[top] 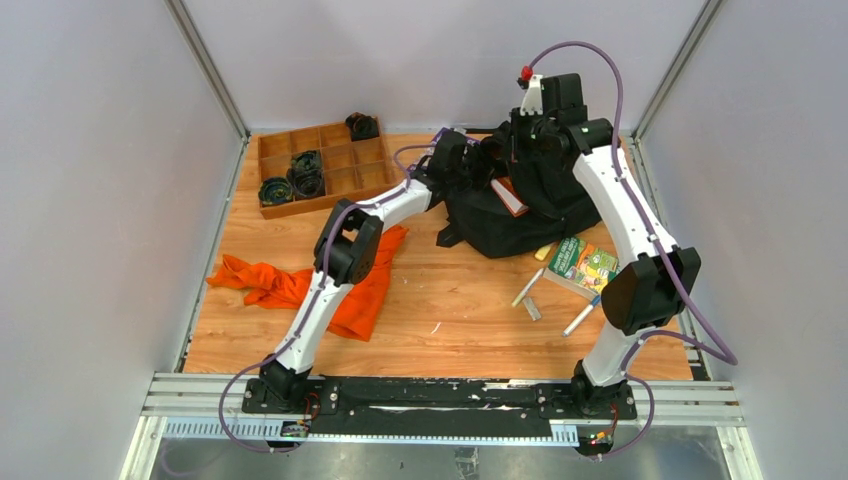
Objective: Pack the student bag
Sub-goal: Place the book in the student bag.
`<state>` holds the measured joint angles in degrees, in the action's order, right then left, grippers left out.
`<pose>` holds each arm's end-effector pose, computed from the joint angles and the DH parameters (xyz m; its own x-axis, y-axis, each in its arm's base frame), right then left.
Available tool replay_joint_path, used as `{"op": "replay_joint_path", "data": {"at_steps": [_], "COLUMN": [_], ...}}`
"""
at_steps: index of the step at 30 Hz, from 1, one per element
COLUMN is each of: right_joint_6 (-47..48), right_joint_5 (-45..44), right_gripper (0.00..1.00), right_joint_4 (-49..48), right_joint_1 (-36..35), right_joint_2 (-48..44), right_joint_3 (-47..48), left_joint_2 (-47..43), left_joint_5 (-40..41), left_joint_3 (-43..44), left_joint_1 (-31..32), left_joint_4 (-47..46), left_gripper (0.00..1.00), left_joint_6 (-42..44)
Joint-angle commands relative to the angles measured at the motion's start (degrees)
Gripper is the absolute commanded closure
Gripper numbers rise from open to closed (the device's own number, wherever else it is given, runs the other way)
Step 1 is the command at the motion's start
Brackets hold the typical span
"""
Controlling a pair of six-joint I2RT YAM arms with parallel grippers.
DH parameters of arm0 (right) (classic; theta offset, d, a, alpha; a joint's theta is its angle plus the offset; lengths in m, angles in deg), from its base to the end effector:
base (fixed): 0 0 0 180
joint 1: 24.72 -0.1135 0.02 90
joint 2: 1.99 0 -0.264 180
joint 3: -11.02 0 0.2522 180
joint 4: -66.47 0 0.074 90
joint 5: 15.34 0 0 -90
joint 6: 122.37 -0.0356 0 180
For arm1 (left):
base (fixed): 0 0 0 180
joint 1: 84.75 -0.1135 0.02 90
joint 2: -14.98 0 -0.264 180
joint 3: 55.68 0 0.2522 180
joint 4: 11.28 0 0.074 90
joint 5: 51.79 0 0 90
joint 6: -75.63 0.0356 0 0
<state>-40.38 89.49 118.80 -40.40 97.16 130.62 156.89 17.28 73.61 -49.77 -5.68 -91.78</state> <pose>0.3734 0.1143 0.4050 -0.5691 -0.0198 -0.8220 -0.3951 0.8834 0.2522 0.4645 -0.3405 0.1877 -0.8498 -0.5180 -0.0980 -0.0727 0.2993 -0.9514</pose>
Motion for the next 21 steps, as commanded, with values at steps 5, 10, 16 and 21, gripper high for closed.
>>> {"op": "replay_joint_path", "data": {"at_steps": [5,10,16,21], "right_joint_6": [-2.26,-1.93,-1.79,-3.62], "right_joint_5": [5.46,3.86,1.0,4.59], "right_gripper": [1.0,1.0,1.0,1.0], "right_joint_4": [-2.59,-2.62,-2.63,-3.91], "right_joint_1": [0.5,0.51,1.1,2.62], "right_joint_2": [-2.92,-3.17,-2.8,-2.51], "right_joint_3": [-1.42,-2.72,-4.6,-5.81], "left_joint_2": [4.74,6.36,3.49,0.46], "left_joint_5": [4.4,4.52,3.33,2.47], "left_joint_3": [7.27,6.65,3.73,0.96], "left_joint_1": [2.88,2.9,2.7,2.64], "left_joint_4": [-4.73,-4.67,-4.72,-4.71], "left_gripper": [1.0,0.77,0.49,0.23], "left_joint_6": [-0.82,-0.55,0.01,1.38]}}
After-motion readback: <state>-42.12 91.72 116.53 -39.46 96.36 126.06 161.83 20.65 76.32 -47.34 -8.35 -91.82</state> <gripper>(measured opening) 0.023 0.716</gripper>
